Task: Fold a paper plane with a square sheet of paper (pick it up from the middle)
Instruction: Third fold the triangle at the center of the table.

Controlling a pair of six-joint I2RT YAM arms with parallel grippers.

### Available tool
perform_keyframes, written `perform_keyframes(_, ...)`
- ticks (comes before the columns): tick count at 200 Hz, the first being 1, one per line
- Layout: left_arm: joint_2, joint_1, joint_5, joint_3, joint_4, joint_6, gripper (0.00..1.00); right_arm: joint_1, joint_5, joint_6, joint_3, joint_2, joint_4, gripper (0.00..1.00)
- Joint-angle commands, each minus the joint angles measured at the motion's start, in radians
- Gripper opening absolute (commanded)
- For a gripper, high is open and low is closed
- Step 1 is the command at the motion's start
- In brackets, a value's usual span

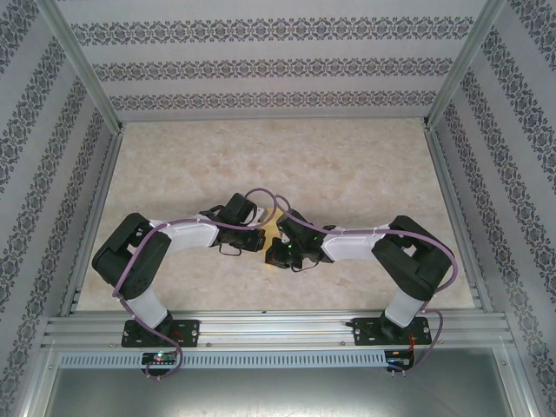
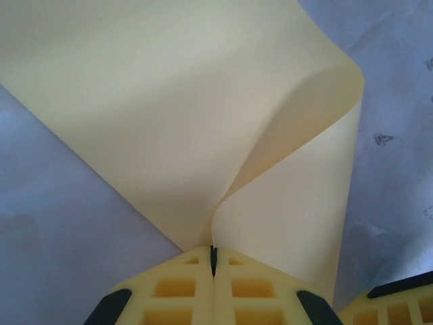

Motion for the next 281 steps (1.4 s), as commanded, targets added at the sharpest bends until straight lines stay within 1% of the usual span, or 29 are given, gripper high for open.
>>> perform_keyframes(1,0.047,0.000,0.017,0.007,-0.034,0.027,0.00,0.012,0.024,-0.015,-0.003,0.022,-0.030,0.00)
perform_keyframes(29,0.047,0.000,0.025,0.008,-0.033,0.028,0.00,0.012,0.046,-0.014,-0.007,-0.005,-0.063,0.00)
perform_keyframes(74,0.054,0.000,0.032,0.010,-0.037,0.029,0.00,0.015,0.037,-0.031,0.034,-0.053,-0.071,0.00)
perform_keyframes(125,0.061,0.000,0.045,0.014,-0.037,0.032,0.00,0.017,0.015,-0.029,0.062,-0.008,-0.048,0.00)
perform_keyframes(140,0.063,0.000,0.046,0.015,-0.039,0.033,0.00,0.017,0.027,-0.035,0.065,0.007,-0.075,0.00)
perform_keyframes(177,0.065,0.000,0.047,0.015,-0.043,0.034,0.00,0.017,0.063,-0.043,0.027,0.012,-0.126,0.00)
perform_keyframes(207,0.069,0.000,0.042,0.011,-0.044,0.035,0.00,0.018,0.072,-0.020,-0.044,0.007,-0.088,0.00)
perform_keyframes(235,0.074,0.000,0.044,0.015,-0.049,0.036,0.00,0.022,0.068,-0.011,-0.050,0.015,-0.076,0.00)
perform_keyframes(255,0.074,0.000,0.042,0.015,-0.053,0.039,0.00,0.015,0.068,-0.025,-0.031,-0.018,-0.088,0.00)
perform_keyframes(281,0.076,0.000,0.045,0.016,-0.054,0.040,0.00,-0.006,0.077,-0.062,0.015,-0.101,-0.099,0.00)
